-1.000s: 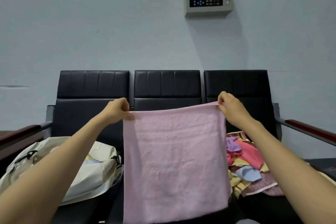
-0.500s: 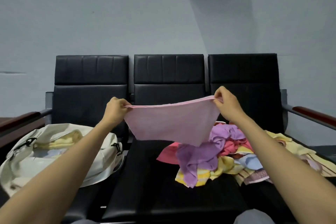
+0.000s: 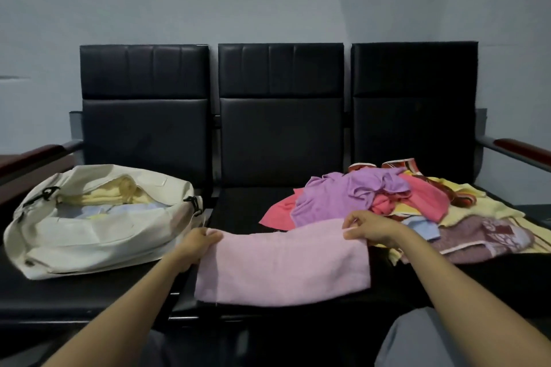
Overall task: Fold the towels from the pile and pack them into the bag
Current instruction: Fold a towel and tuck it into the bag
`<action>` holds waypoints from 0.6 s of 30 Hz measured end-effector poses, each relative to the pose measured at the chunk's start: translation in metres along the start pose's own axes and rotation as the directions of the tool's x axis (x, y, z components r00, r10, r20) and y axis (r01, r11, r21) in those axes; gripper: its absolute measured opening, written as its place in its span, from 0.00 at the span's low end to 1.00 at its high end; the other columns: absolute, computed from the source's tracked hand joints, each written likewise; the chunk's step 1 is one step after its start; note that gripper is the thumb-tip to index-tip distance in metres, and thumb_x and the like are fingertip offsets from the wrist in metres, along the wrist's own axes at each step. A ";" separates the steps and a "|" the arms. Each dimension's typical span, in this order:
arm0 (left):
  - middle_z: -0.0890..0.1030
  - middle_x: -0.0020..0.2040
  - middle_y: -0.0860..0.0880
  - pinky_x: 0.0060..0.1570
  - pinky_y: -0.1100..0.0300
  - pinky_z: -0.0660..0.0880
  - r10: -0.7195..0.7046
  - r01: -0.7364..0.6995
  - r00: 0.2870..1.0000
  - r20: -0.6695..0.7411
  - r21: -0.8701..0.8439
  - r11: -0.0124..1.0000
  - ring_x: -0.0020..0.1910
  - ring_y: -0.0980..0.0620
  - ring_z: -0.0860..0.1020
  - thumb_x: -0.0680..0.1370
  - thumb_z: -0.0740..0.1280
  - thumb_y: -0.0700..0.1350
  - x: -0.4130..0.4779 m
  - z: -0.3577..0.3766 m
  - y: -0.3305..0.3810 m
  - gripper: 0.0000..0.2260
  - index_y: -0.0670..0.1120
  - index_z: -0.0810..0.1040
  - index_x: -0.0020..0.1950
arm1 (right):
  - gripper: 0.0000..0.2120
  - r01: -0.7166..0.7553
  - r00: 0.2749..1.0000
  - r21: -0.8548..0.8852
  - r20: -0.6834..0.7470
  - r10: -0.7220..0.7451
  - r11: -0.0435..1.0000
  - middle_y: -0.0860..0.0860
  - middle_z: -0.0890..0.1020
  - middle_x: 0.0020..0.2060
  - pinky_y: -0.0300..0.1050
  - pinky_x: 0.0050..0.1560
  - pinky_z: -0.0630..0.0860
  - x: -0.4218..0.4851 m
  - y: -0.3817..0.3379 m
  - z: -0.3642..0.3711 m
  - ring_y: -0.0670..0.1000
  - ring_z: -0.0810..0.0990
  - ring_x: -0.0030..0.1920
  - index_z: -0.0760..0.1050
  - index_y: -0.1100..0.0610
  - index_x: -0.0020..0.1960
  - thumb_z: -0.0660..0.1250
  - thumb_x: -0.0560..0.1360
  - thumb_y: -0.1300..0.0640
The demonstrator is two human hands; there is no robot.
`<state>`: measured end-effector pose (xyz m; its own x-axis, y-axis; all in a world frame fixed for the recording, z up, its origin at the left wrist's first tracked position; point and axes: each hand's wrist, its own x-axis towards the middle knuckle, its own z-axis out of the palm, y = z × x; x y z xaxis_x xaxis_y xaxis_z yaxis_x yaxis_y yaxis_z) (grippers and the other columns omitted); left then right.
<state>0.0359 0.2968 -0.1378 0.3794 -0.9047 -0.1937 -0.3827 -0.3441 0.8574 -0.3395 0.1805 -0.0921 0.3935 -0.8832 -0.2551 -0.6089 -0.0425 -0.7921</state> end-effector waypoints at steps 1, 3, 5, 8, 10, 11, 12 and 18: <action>0.82 0.44 0.43 0.40 0.56 0.76 -0.006 0.006 1.000 -0.023 0.010 1.000 0.43 0.45 0.80 0.79 0.66 0.47 0.003 0.008 -0.006 0.08 0.44 0.81 0.47 | 0.07 -0.009 1.000 0.010 -0.021 0.009 1.000 0.52 0.73 0.37 0.35 0.27 0.68 0.006 0.006 0.006 0.46 0.71 0.33 0.73 0.57 0.47 0.68 0.75 0.67; 0.81 0.44 0.45 0.41 0.58 0.71 -0.005 0.010 0.995 -0.098 0.052 0.999 0.45 0.45 0.78 0.79 0.65 0.46 0.008 0.018 -0.012 0.08 0.44 0.80 0.45 | 0.07 -0.013 0.997 0.010 -0.070 0.013 1.000 0.51 0.73 0.36 0.35 0.28 0.69 0.019 0.016 0.017 0.46 0.72 0.33 0.73 0.58 0.47 0.67 0.75 0.68; 0.79 0.43 0.46 0.43 0.57 0.67 0.032 -0.010 0.987 -0.160 0.138 0.990 0.46 0.45 0.76 0.79 0.64 0.46 0.015 0.024 -0.011 0.09 0.43 0.78 0.44 | 0.08 0.019 0.986 -0.021 -0.166 -0.022 1.000 0.51 0.74 0.35 0.38 0.29 0.68 0.032 0.024 0.024 0.46 0.72 0.33 0.74 0.57 0.44 0.67 0.74 0.69; 0.78 0.40 0.45 0.42 0.56 0.64 0.085 -0.054 0.969 -0.233 0.138 0.989 0.46 0.44 0.75 0.79 0.63 0.47 0.028 0.025 -0.009 0.11 0.40 0.76 0.42 | 0.08 0.103 0.932 -0.074 -0.340 -0.122 0.992 0.51 0.76 0.36 0.38 0.34 0.67 0.052 0.027 0.029 0.50 0.73 0.38 0.74 0.57 0.42 0.67 0.73 0.69; 0.79 0.42 0.44 0.43 0.56 0.65 0.096 -0.076 0.957 -0.274 0.083 0.994 0.46 0.45 0.75 0.79 0.63 0.46 0.040 0.024 -0.010 0.11 0.38 0.77 0.45 | 0.08 0.143 0.900 -0.097 -0.401 -0.171 0.985 0.53 0.78 0.40 0.41 0.39 0.68 0.064 0.026 0.028 0.52 0.74 0.43 0.74 0.57 0.42 0.66 0.73 0.69; 0.79 0.43 0.44 0.44 0.56 0.66 0.098 -0.083 0.954 -0.284 0.064 0.995 0.46 0.46 0.76 0.79 0.63 0.46 0.045 0.024 -0.009 0.11 0.38 0.78 0.46 | 0.08 0.148 0.892 -0.111 -0.414 -0.181 0.983 0.53 0.79 0.41 0.41 0.41 0.66 0.070 0.026 0.028 0.52 0.74 0.44 0.74 0.57 0.42 0.66 0.73 0.70; 0.79 0.44 0.44 0.43 0.56 0.67 0.103 -0.090 0.952 -0.288 0.058 0.994 0.45 0.48 0.76 0.79 0.63 0.46 0.051 0.026 -0.010 0.11 0.38 0.78 0.47 | 0.08 0.147 0.888 -0.127 -0.419 -0.187 0.981 0.54 0.79 0.42 0.41 0.41 0.65 0.077 0.027 0.027 0.52 0.75 0.44 0.74 0.58 0.42 0.66 0.73 0.70; 0.75 0.40 0.48 0.36 0.59 0.64 0.095 -0.070 0.942 -0.322 0.091 0.993 0.37 0.54 0.72 0.80 0.62 0.46 0.074 0.043 -0.005 0.10 0.42 0.74 0.42 | 0.04 0.144 0.839 -0.171 -0.501 -0.212 0.975 0.59 0.81 0.46 0.41 0.42 0.63 0.106 0.030 0.029 0.53 0.75 0.45 0.78 0.67 0.48 0.65 0.75 0.68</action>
<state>0.0295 0.2208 -0.1773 0.5920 -0.8042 0.0527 -0.4830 -0.3017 0.8220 -0.2957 0.0996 -0.1589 0.1142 -0.9661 0.2314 -0.6548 -0.2484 -0.7138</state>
